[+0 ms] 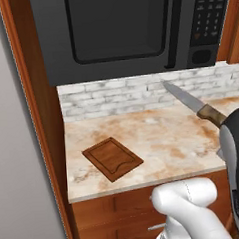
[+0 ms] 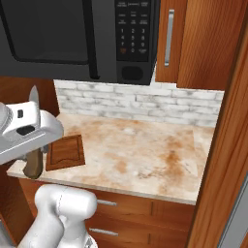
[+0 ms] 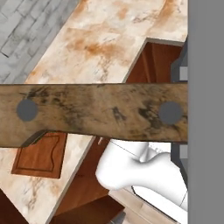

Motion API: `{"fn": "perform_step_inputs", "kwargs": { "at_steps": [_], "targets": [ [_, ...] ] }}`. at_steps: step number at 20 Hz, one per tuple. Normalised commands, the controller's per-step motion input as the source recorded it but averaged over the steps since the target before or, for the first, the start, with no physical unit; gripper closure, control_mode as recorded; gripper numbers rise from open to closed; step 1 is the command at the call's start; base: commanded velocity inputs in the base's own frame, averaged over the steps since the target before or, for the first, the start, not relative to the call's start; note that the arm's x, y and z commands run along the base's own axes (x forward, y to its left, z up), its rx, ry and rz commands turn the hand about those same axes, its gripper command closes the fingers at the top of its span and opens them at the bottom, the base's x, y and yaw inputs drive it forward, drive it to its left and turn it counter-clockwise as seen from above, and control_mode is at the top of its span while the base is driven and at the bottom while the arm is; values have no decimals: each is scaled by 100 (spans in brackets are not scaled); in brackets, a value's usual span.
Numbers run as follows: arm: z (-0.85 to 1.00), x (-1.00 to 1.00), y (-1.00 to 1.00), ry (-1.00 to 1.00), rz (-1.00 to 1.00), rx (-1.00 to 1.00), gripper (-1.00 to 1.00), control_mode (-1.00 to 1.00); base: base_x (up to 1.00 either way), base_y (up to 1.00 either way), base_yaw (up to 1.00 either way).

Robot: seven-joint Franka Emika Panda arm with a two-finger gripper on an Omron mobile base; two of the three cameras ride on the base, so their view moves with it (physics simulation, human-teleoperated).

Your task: Move the cutting board and knife to the sink. Then move spray from the cabinet to the counter.

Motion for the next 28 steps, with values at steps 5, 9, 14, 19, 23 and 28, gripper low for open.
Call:
{"fn": "perform_step_inputs", "kwargs": {
  "at_steps": [5,9,14,19,23,28],
  "targets": [
    [18,9,0,7,8,0,100,-100,0,0,0],
    [0,28,0,0,2,0,100,-100,0,0,0],
    [0,6,0,0,4,0,100,-100,0,0,0],
    [0,0,3,0,3,0,100,-100,0,0,0],
    [0,-22,22,-6,3,-1,100,-100,0,0,0],
    [0,0,0,0,0,0,100,100,-91,16,3]
  ]
}}
